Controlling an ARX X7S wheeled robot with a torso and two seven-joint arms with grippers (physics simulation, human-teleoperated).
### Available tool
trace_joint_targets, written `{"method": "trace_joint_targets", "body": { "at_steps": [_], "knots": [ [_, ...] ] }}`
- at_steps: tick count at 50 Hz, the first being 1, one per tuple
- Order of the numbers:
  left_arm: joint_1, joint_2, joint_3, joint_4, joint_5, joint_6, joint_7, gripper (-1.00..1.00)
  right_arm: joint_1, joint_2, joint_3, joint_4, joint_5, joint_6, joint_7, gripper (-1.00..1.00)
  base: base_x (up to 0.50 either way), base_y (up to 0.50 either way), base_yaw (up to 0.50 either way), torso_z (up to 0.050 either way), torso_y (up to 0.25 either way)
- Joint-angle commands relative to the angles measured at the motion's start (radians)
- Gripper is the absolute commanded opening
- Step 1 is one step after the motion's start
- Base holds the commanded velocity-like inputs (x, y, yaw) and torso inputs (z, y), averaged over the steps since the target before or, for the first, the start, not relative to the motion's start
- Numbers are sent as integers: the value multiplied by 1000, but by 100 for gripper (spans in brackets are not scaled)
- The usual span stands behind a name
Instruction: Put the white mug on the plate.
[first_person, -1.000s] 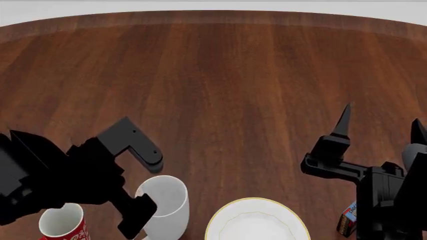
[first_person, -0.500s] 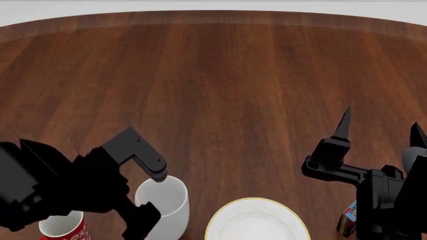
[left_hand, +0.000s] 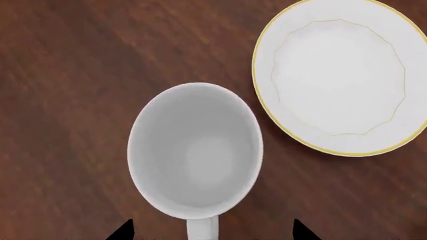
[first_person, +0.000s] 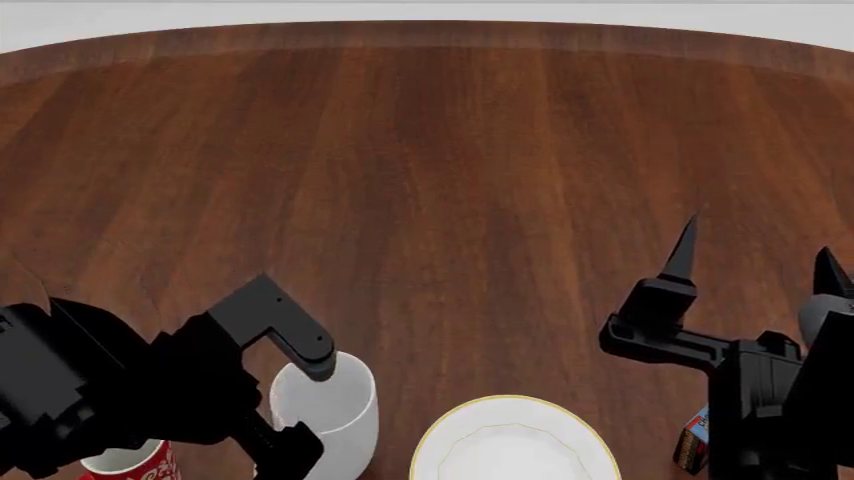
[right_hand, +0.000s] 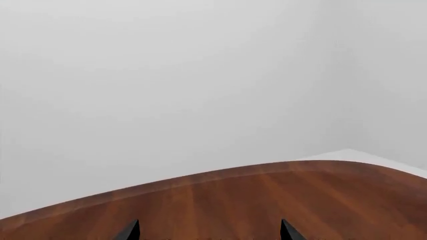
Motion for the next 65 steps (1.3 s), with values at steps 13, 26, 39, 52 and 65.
{"method": "trace_joint_targets", "body": {
  "at_steps": [13,26,39,52,65],
  "knots": [
    [17,21,7,-63,10,22,16,100,-5,2,-6,20,7,-18,-3,100,0,0,0,0,0],
    [12,36,12,-113,19,29,32,100,-12,4,-5,27,13,-30,-3,100,0,0,0,0,0],
    [15,62,9,-189,21,41,47,100,-18,8,-2,26,20,-35,1,100,0,0,0,0,0],
    [14,91,22,-254,45,78,74,100,-21,9,-5,31,22,-42,3,100,0,0,0,0,0],
    [8,135,40,-350,72,120,114,100,-26,10,-1,46,26,-56,2,100,0,0,0,0,0]
  ]
}}
